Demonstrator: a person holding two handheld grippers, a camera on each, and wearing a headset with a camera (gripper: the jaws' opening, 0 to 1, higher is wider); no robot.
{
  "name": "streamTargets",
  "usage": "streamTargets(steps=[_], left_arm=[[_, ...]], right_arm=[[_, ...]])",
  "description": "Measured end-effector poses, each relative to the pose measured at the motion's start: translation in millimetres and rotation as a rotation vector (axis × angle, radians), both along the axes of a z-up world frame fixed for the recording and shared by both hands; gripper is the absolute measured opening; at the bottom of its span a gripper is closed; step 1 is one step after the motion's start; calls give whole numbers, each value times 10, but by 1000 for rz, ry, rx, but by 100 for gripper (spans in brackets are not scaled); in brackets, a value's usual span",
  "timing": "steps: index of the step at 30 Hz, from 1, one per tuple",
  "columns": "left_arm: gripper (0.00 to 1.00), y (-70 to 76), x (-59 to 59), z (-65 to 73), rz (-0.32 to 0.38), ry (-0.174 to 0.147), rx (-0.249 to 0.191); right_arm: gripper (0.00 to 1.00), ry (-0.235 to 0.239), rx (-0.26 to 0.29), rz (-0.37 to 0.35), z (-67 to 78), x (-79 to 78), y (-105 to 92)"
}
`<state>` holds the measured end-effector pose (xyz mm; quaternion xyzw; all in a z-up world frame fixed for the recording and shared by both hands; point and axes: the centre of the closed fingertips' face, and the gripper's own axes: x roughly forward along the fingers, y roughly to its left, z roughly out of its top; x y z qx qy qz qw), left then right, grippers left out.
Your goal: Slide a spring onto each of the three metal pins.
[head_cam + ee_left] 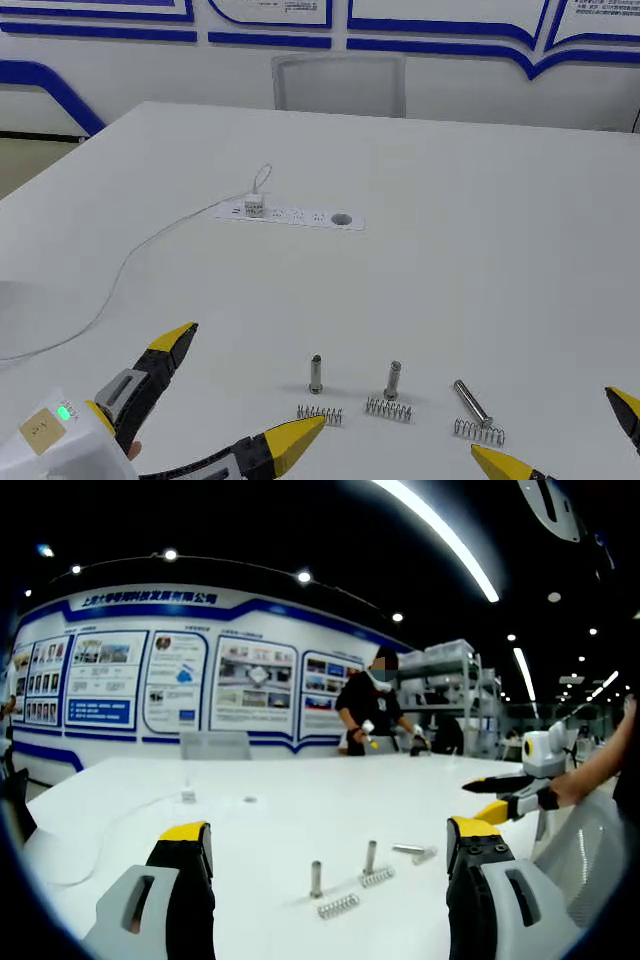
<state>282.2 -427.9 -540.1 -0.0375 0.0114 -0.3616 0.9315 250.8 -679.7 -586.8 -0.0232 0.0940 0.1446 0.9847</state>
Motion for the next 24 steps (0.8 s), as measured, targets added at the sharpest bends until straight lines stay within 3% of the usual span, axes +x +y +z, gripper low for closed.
streamTargets(steps=[15,20,24], left_arm=[[99,48,29,-44,22,20,6],[99,61,37,-77,29,33,18],[99,62,34,-78,30,36,17]], right_arm=[[93,21,17,15,-31,-13,44],[93,60,29,22,-87,-20,72],[89,43,2,53,-51,-10,124]])
